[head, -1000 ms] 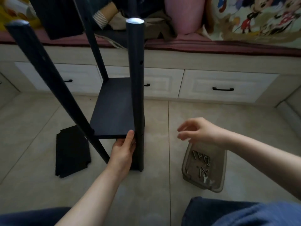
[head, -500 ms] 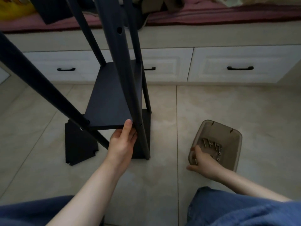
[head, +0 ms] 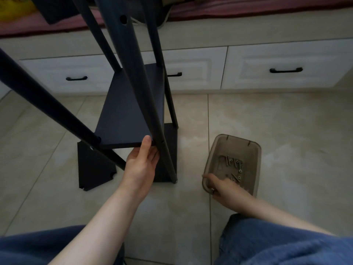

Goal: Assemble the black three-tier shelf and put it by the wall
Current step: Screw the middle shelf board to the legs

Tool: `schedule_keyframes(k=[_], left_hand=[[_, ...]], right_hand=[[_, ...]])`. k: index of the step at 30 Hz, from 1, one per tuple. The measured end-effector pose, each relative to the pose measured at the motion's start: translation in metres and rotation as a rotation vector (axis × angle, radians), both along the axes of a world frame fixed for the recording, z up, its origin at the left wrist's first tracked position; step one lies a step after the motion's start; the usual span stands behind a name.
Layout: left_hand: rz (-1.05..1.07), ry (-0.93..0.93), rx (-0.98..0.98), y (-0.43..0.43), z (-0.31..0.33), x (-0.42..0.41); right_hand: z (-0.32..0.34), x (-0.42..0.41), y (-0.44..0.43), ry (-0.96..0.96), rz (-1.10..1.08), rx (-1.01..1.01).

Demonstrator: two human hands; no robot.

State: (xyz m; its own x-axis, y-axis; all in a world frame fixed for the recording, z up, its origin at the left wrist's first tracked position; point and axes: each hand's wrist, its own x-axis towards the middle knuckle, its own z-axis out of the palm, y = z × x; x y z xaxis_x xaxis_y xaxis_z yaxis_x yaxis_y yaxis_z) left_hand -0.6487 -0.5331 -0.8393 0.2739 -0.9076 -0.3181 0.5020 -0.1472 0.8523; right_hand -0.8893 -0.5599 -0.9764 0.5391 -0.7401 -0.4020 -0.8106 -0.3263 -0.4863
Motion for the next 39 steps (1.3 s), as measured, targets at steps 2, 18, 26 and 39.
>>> schedule_keyframes(k=[2, 18, 26, 39], left_hand=[[-0.003, -0.004, -0.001, 0.0, 0.0, 0.0], [0.015, 0.001, -0.002, -0.005, -0.008, 0.002], [-0.006, -0.014, 0.0, -0.004, -0.006, 0.001], [0.019, -0.006, 0.013, -0.007, -0.01, 0.002]], right_hand=[[-0.001, 0.006, 0.002, -0.031, 0.037, 0.032], [-0.041, 0.009, -0.04, 0.121, -0.048, 0.202], [-0.073, 0.026, -0.044, 0.179, 0.132, 0.258], [-0.079, 0.018, -0.045, 0.295, 0.168, 0.05]])
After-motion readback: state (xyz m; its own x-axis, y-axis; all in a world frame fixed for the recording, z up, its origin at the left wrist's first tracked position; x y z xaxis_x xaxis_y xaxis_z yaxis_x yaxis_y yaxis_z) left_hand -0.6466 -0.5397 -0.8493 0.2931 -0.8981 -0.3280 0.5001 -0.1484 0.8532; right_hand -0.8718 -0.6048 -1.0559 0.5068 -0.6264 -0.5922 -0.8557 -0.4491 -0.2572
